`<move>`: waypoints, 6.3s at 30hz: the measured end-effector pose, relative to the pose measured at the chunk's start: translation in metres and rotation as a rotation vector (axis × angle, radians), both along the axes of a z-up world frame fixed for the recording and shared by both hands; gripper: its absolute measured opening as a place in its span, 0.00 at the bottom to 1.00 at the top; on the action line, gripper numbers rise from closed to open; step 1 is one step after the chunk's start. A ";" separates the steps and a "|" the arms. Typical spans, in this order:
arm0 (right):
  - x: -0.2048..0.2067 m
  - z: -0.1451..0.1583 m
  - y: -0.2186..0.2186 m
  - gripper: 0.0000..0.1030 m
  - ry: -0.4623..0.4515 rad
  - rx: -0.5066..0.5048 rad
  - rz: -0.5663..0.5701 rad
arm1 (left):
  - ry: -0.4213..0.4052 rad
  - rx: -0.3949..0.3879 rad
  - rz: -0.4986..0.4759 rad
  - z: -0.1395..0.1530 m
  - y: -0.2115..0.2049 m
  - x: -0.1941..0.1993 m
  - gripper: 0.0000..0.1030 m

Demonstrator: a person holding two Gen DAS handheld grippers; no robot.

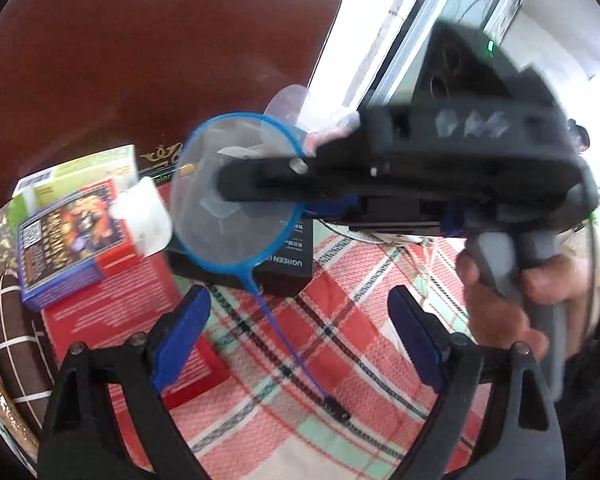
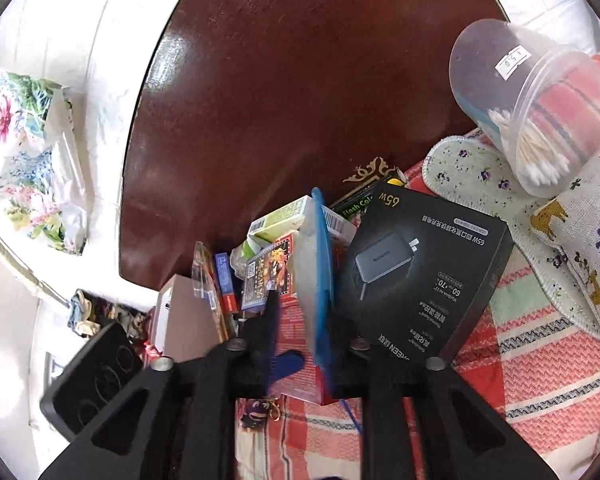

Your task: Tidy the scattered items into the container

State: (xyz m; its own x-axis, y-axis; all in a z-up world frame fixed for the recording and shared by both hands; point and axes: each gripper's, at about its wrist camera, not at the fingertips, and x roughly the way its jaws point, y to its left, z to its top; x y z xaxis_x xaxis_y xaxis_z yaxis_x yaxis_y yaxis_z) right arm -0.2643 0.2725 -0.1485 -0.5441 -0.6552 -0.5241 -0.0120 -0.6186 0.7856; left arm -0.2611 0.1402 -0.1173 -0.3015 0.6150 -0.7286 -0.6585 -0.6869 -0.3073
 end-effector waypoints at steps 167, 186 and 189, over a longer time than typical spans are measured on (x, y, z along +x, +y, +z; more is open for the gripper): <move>0.066 0.107 -0.469 1.00 0.321 0.765 0.293 | 0.226 -0.295 1.086 0.099 -0.482 0.170 1.00; 0.065 0.103 -0.477 1.00 0.298 0.797 0.287 | 0.267 -0.295 1.079 0.106 -0.482 0.173 1.00; 0.065 0.103 -0.478 1.00 0.295 0.801 0.288 | 0.291 -0.296 1.077 0.110 -0.481 0.176 1.00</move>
